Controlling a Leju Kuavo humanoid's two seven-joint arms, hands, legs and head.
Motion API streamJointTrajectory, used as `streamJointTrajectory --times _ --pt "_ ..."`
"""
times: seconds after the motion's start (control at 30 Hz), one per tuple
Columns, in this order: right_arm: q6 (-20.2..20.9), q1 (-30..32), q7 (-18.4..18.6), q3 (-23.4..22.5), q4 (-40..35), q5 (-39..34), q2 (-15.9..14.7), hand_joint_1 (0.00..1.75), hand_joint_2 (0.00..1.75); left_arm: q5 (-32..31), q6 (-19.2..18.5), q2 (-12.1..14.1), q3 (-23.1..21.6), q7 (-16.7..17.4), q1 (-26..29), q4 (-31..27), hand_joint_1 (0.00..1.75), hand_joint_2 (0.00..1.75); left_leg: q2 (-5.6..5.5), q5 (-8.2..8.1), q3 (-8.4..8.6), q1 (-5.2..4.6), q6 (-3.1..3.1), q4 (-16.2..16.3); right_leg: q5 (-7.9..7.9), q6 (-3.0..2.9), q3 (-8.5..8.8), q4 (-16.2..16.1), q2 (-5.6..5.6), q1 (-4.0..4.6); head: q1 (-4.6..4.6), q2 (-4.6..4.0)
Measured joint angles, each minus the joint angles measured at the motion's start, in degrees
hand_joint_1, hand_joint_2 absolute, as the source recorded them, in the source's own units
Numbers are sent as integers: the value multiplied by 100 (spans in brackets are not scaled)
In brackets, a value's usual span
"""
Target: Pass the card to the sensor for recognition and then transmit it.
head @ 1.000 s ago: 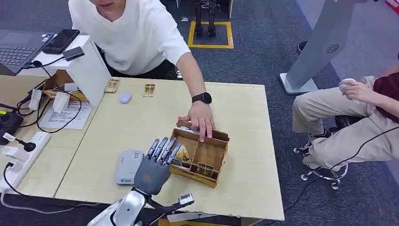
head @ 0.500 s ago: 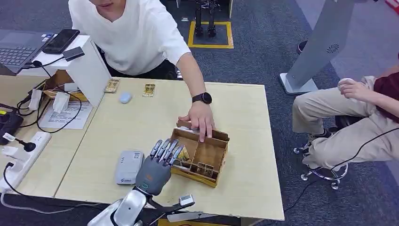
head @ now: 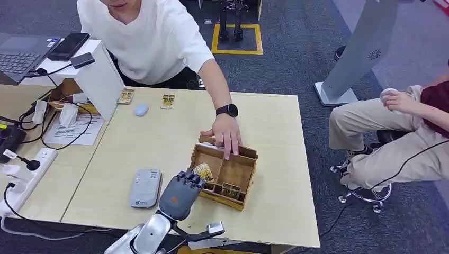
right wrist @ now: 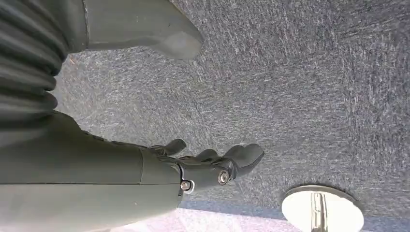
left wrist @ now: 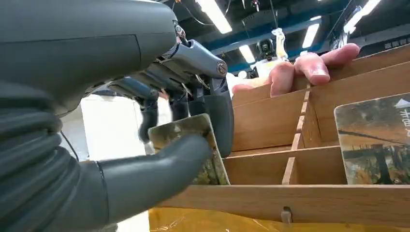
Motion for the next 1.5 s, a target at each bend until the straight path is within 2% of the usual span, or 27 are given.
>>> streamJointTrajectory --times 0.17,0.3,0.33,0.4,0.43,0.53,0.6,0.63,1.03,1.5 --pt "0 0 0 0 0 0 0 0 175 0 -9 -22 0 -7 -36 37 140 175 1 0 0 0 0 0 0 0 0 0 1 0 2 0" --pt "0 0 -17 0 0 -2 0 0 175 0 -29 -44 0 -5 -39 46 140 175 0 -1 0 0 0 0 0 0 0 0 1 0 2 -2" --pt "0 0 -17 0 0 -2 0 0 175 0 -35 -50 0 2 -39 46 131 175 0 -1 0 0 0 0 0 0 0 0 1 0 0 -2" --pt "0 0 -20 0 0 -4 0 0 175 0 -48 -59 0 9 -39 46 93 175 0 -1 0 0 1 0 0 0 0 0 1 0 0 0" --pt "0 0 -20 0 0 -7 0 0 175 0 -55 -61 0 11 -38 46 89 175 0 -1 0 0 1 0 0 0 0 0 1 0 2 -2" --pt "0 0 -20 0 0 -7 0 0 175 0 -61 -61 0 20 -33 52 112 175 0 0 0 0 1 0 0 0 0 0 1 0 0 -2" --pt "0 0 -20 0 0 -7 0 0 175 0 -61 -61 0 28 -31 79 162 175 0 0 0 0 0 0 0 0 0 0 1 0 2 -2" --pt "0 0 -22 0 0 -7 0 0 175 0 -57 -61 0 31 -30 87 175 175 0 0 0 0 0 0 0 0 1 0 1 0 0 0" --pt "0 3 -125 0 0 -7 0 0 175 0 559 44 0 479 16 68 175 175 1 0 0 0 0 0 0 0 0 0 1 0 2 0" --pt "0 2 -203 -2 0 -7 0 0 175 0 662 142 -4 603 3 66 175 175 1 0 0 0 0 0 0 0 0 0 2 0 0 0"
